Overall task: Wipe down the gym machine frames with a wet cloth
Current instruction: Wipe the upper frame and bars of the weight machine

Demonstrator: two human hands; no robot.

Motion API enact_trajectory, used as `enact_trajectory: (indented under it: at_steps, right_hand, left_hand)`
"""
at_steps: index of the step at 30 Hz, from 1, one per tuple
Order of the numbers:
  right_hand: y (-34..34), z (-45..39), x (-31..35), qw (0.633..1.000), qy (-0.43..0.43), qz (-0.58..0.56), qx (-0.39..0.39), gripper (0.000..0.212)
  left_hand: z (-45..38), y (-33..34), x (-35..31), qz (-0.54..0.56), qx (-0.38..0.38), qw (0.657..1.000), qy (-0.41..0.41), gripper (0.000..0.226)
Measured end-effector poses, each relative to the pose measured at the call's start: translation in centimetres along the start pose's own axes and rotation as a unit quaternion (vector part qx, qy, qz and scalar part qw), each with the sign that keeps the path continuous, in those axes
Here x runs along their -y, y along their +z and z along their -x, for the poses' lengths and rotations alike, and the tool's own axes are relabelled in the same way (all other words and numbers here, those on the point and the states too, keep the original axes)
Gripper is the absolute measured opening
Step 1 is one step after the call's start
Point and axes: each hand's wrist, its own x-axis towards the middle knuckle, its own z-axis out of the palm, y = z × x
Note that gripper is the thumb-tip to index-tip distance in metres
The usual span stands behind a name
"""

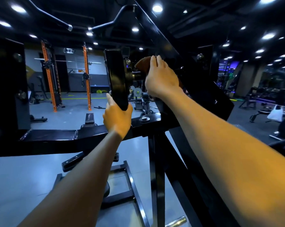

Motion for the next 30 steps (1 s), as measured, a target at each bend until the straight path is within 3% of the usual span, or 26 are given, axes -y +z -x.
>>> enact_trajectory:
  at_steps: [4, 9, 15, 17, 18, 19, 20, 21, 23, 26, 30]
  right_hand:
    - [-0.5, -2.9, 0.8, 1.0, 0.01, -0.013, 0.003, 0.074]
    - [-0.3, 1.8, -0.4, 1.0, 0.008, 0.004, -0.008, 0.074]
    - [-0.5, 12.4, -2.6, 0.998, -0.035, 0.034, -0.036, 0.074]
    - [-0.4, 15.8, -3.1, 0.997, -0.036, 0.031, -0.052, 0.075]
    - [-0.3, 17.6, -3.2, 0.997, -0.034, 0.025, -0.06, 0.076]
    - [-0.1, 19.1, -3.2, 0.997, -0.036, 0.018, -0.063, 0.076]
    - [-0.1, 21.1, -3.1, 0.998, -0.04, 0.005, -0.057, 0.076]
    - [0.1, 22.7, -2.8, 0.998, -0.047, -0.019, -0.046, 0.073]
    - [0.5, 26.1, -1.8, 0.992, -0.035, -0.115, -0.032, 0.056]
    - [1.3, 30.8, -0.3, 0.947, 0.087, -0.307, 0.027, 0.039]
    - [3.2, 36.2, -0.4, 0.791, 0.289, -0.522, 0.137, 0.023]
  left_hand:
    - [-0.8, 0.0, 0.1, 0.01, 0.023, 1.0, -0.002, 0.096]
    - [-0.3, 0.1, 0.3, 0.074, 0.074, 0.994, -0.037, 0.096]
    - [6.1, -1.1, 1.8, 0.112, 0.063, 0.985, -0.113, 0.045]
    - [9.6, -1.0, 2.8, 0.192, 0.085, 0.957, -0.199, 0.023]
    - [11.0, -1.2, 2.8, 0.249, 0.127, 0.92, -0.276, 0.012]
    - [12.9, -1.3, 2.6, 0.158, 0.15, 0.94, -0.261, 0.016]
    - [14.8, -2.5, 2.0, 0.285, 0.163, 0.861, -0.388, 0.019]
    - [16.3, -3.1, 1.7, 0.28, 0.235, 0.847, -0.386, 0.017]
    - [19.2, -4.3, 1.5, 0.263, 0.309, 0.852, -0.331, 0.016]
    - [23.2, -5.4, 2.2, 0.307, 0.32, 0.809, -0.386, 0.027]
    - [27.5, -6.6, 3.5, 0.29, 0.312, 0.799, -0.424, 0.025]
